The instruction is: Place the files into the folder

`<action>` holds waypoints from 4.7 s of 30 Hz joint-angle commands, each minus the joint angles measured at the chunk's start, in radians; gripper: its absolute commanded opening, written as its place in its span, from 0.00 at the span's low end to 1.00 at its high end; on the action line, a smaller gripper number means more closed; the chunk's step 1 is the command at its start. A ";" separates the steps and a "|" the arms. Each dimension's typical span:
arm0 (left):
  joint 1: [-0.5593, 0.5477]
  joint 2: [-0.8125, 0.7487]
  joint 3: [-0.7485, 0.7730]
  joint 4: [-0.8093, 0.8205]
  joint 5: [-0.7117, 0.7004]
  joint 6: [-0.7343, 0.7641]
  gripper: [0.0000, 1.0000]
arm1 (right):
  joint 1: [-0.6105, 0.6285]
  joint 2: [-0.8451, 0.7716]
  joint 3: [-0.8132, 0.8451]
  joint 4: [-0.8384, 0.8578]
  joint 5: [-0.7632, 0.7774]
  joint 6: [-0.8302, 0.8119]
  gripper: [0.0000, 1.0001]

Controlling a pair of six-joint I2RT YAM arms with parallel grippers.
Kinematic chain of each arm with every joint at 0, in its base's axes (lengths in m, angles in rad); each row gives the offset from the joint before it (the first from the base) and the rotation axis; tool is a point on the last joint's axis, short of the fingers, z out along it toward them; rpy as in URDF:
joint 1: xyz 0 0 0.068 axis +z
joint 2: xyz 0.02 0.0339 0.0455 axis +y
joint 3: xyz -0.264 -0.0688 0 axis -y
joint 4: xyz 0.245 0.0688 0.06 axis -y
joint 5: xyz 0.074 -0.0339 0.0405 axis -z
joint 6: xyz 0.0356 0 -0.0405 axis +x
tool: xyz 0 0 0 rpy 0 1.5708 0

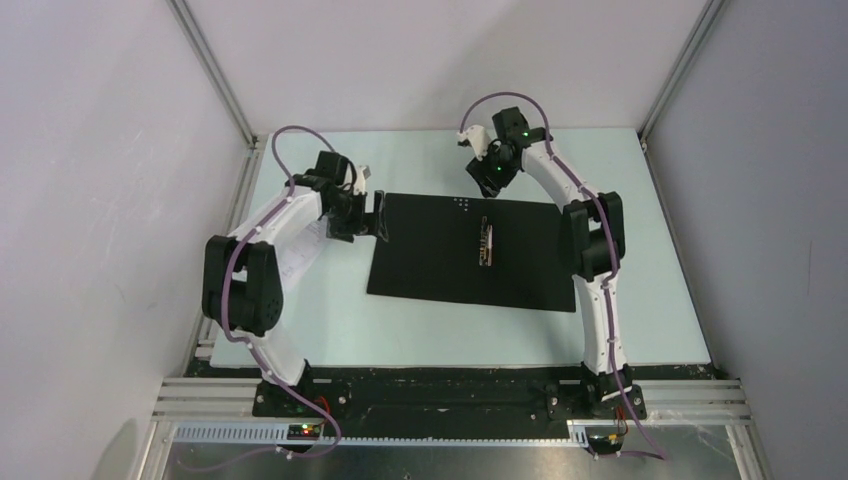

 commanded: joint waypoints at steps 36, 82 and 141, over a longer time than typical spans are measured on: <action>-0.002 -0.066 -0.142 -0.170 -0.161 -0.046 0.93 | -0.242 -0.367 -0.369 -0.083 -0.176 0.484 0.59; 0.619 -0.218 -0.497 0.261 -0.404 -0.715 0.90 | -0.125 -0.340 -0.185 -0.378 -0.059 0.367 0.57; 0.555 -0.551 -0.616 0.069 0.238 -0.290 0.00 | 0.145 0.073 0.159 0.019 -0.697 0.845 0.64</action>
